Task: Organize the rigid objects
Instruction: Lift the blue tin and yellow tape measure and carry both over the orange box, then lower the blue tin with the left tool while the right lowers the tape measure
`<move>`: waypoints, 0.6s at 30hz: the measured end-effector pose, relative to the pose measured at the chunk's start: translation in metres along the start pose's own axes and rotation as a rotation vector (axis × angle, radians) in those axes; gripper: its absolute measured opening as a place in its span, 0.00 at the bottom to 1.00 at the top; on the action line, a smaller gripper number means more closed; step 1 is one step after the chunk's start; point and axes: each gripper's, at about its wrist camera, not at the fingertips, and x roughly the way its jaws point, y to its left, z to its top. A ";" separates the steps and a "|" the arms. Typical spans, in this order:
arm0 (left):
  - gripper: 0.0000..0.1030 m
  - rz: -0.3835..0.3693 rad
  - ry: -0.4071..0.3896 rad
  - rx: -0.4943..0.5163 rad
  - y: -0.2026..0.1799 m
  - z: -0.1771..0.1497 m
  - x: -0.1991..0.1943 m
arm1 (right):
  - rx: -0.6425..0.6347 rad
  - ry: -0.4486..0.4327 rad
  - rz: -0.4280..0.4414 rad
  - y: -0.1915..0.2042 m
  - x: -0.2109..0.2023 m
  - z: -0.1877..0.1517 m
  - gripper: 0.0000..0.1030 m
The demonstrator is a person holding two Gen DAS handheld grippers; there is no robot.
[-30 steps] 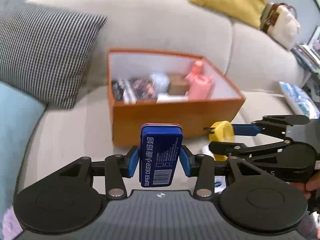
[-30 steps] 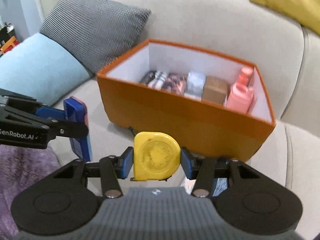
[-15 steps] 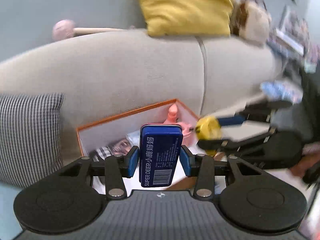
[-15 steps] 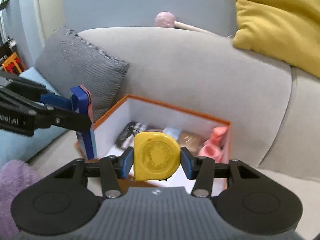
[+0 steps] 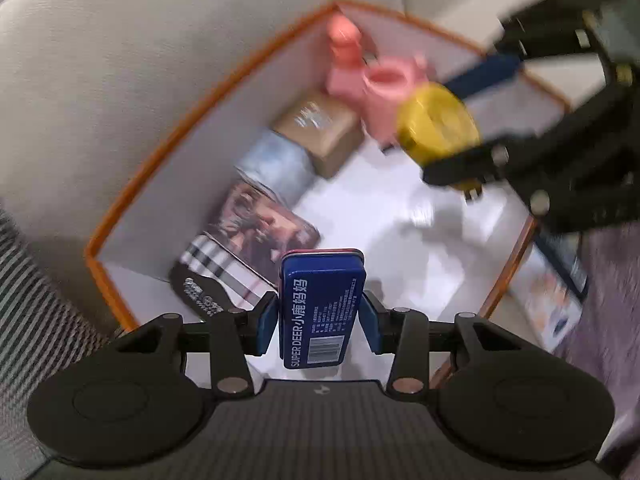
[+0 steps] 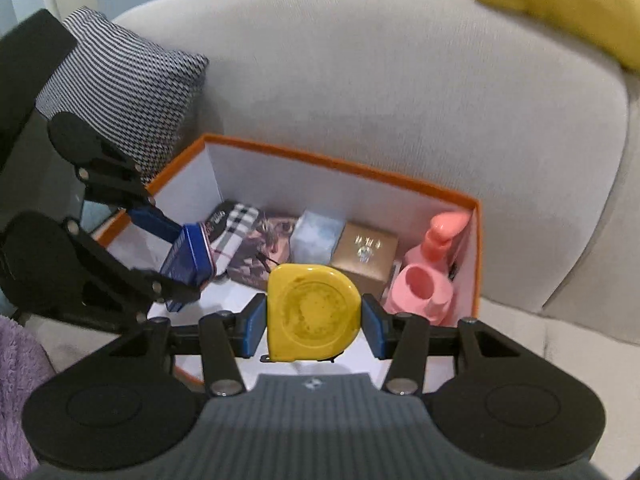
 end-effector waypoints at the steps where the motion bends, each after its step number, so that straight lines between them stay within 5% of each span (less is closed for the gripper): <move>1: 0.48 0.000 0.014 0.028 0.001 0.001 0.004 | 0.003 0.007 0.004 -0.001 0.004 0.001 0.50; 12: 0.48 -0.065 0.160 0.175 0.001 0.012 0.046 | 0.011 0.037 0.020 -0.005 0.026 0.007 0.50; 18: 0.50 -0.007 0.215 0.242 0.002 0.001 0.065 | -0.001 0.080 0.044 -0.003 0.037 0.007 0.50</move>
